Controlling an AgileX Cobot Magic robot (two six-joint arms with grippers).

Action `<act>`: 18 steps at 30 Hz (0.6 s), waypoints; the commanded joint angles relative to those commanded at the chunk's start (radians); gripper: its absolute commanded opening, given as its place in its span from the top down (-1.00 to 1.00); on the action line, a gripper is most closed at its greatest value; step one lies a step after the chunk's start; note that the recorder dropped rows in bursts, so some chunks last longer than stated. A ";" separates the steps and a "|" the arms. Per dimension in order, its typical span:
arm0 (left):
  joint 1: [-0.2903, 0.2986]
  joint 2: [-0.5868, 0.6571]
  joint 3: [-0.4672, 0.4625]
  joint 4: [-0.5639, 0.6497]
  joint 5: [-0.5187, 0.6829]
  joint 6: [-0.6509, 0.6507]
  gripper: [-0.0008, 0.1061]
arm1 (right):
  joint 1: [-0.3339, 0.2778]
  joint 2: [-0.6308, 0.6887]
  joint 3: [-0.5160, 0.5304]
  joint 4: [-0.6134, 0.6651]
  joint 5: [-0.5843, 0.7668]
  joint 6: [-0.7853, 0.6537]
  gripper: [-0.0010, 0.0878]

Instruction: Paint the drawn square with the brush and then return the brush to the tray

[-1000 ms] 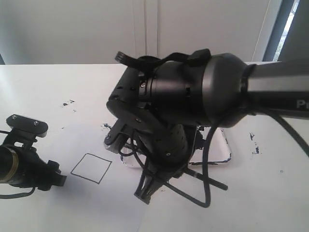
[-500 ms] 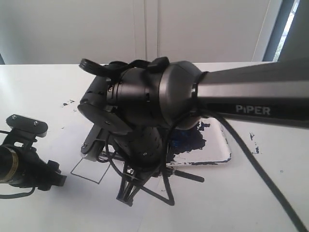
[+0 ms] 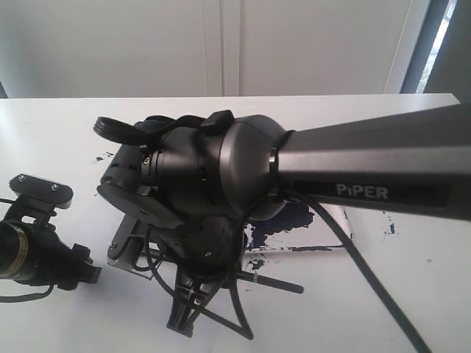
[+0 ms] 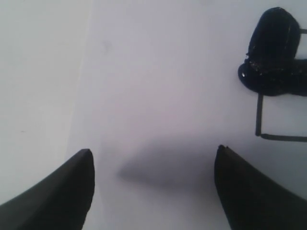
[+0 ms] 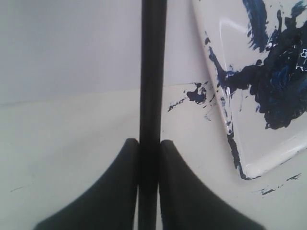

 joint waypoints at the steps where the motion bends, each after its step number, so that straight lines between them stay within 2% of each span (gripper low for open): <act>1: 0.000 0.000 0.000 0.000 0.000 0.000 -0.42 | 0.000 0.000 0.000 -0.004 0.000 0.000 0.98; 9: 0.000 0.000 0.000 0.000 0.000 0.000 -0.42 | -0.006 0.000 0.002 -0.064 0.000 0.000 0.98; 18: 0.000 0.000 0.000 0.000 0.000 0.000 -0.42 | -0.045 0.000 0.002 -0.079 0.000 0.000 0.98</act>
